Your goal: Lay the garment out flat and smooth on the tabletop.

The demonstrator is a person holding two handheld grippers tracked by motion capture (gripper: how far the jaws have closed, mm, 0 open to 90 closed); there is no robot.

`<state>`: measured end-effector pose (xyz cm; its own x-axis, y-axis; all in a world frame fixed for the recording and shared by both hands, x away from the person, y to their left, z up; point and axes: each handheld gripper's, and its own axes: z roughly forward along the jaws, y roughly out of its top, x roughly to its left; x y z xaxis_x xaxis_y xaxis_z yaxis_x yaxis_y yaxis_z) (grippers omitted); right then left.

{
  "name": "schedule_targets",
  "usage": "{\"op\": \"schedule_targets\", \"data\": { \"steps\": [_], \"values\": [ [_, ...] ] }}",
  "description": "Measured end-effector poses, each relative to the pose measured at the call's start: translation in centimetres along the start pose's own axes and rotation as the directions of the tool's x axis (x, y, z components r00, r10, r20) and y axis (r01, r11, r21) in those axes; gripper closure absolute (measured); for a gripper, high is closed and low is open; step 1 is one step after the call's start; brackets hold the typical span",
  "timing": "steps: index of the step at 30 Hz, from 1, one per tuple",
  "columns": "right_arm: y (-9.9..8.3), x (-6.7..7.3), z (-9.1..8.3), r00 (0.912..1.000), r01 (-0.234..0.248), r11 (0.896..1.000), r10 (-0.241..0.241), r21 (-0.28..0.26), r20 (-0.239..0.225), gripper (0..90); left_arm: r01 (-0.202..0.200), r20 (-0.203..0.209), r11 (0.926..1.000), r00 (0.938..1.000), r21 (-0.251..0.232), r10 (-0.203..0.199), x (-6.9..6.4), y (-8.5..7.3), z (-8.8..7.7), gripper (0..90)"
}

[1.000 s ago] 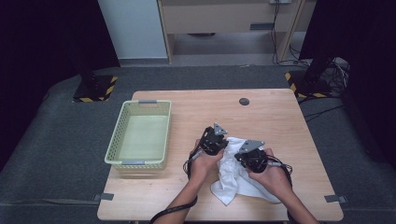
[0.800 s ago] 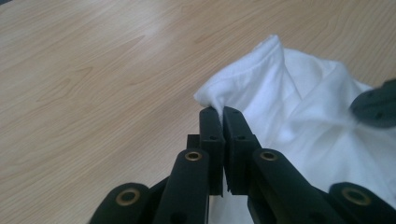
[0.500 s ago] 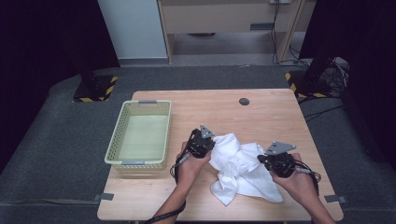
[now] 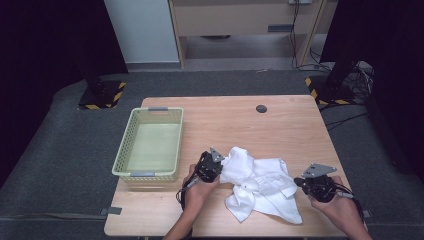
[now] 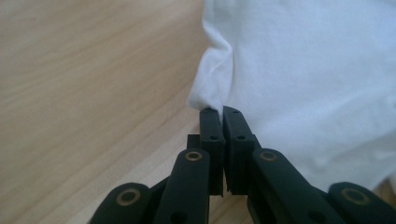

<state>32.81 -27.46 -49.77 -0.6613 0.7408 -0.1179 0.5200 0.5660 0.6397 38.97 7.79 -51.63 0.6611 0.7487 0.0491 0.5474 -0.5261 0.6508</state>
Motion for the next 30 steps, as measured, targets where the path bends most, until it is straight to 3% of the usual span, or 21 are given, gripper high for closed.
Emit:
{"op": "schedule_targets", "data": {
  "steps": [4, 10, 12, 15, 17, 21, 24, 28, 30],
  "values": [
    [-0.3, -0.1, 0.9, 0.9998, -0.007, 1.0, 0.006, -0.009, -0.019, 86.9, -0.001, 0.02, 1.0, 0.9998, 0.004, 0.001, -0.2, -0.5, 0.2, 87.6],
    [1.0, 1.0, 0.1, 0.9974, 0.034, 0.994, -0.04, -0.105, -0.06, 64.4, -0.005, 0.028, 1.0, 0.9996, -0.007, 0.005, -0.5, -0.6, 0.0, 87.1],
    [1.7, 1.5, 0.4, 0.996, 0.048, 0.992, -0.056, -0.114, -0.07, 57.5, -0.004, 0.026, 1.0, 0.9997, -0.009, 0.004, -0.6, -0.6, 0.1, 86.9],
    [2.7, 2.1, 1.0, 0.991, 0.077, 0.99, -0.089, -0.122, -0.099, 54.1, -0.007, 0.025, 1.0, 0.9997, -0.007, 0.007, -0.7, -0.7, 0.1, 86.9],
    [3.7, 2.4, 1.5, 0.9847, 0.122, 0.986, -0.135, -0.115, -0.11, 53.3, -0.011, 0.024, 0.9999, 0.9997, -0.002, 0.011, -0.8, -0.8, 0.1, 87.1],
    [5.7, 1.9, 2.6, 0.9766, 0.151, 0.982, -0.166, -0.111, -0.137, 52.3, -0.004, 0.024, 1.0, 0.9997, -0.007, 0.004, -0.9, -1.1, -0.1, 87.1],
    [7.0, 2.0, 3.4, 0.9622, 0.187, 0.977, -0.204, -0.104, -0.18, 51.8, -0.007, 0.021, 0.9999, 0.9998, -0.008, 0.007, -1.1, -1.3, -0.3, 87.1],
    [7.7, 3.0, 4.8, 0.9321, 0.243, 0.967, -0.253, -0.07, -0.259, 43.9, -0.008, 0.019, 0.9999, 0.9998, -0.009, 0.008, -1.2, -1.4, -0.3, 87.1],
    [7.8, 3.6, 5.5, 0.9215, 0.257, 0.965, -0.263, -0.059, -0.286, 41.3, -0.007, 0.023, 0.9999, 0.9997, -0.011, 0.008, -1.4, -1.4, -0.3, 87.1]
  ]
}}
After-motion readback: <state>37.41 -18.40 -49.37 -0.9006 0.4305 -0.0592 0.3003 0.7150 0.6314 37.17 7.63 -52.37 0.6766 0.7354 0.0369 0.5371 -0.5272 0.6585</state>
